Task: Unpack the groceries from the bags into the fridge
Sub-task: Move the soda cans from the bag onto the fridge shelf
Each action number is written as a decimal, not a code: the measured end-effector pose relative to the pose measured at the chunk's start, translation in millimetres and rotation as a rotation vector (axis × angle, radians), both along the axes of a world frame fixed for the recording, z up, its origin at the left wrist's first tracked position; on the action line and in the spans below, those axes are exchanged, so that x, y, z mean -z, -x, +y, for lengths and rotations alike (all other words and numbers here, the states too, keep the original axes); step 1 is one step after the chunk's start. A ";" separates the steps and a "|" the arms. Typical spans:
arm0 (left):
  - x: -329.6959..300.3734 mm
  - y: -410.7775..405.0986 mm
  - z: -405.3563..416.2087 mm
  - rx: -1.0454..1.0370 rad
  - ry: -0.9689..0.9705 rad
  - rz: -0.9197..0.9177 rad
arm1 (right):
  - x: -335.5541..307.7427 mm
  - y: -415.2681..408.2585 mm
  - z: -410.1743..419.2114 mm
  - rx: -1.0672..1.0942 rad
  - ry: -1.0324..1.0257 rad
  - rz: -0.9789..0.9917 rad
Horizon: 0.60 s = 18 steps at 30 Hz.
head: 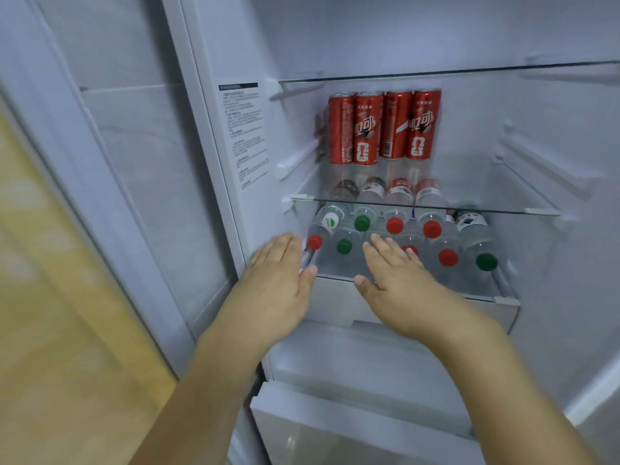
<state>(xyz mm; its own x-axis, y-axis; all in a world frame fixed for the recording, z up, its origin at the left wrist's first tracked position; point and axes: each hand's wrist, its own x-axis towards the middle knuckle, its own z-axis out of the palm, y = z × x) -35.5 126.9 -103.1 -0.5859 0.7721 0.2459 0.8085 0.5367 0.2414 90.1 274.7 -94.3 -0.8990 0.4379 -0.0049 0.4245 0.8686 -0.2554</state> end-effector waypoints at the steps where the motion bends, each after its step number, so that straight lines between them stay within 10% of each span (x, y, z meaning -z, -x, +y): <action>1: 1.4 0.6 -7.8 -0.020 -0.004 -0.007 | 0.4 3.1 -5.1 -0.023 0.002 -0.002; 18: -6.0 -6.4 -111.6 -0.273 -0.018 0.034 | -10.5 52.8 -93.6 -0.336 0.017 -0.033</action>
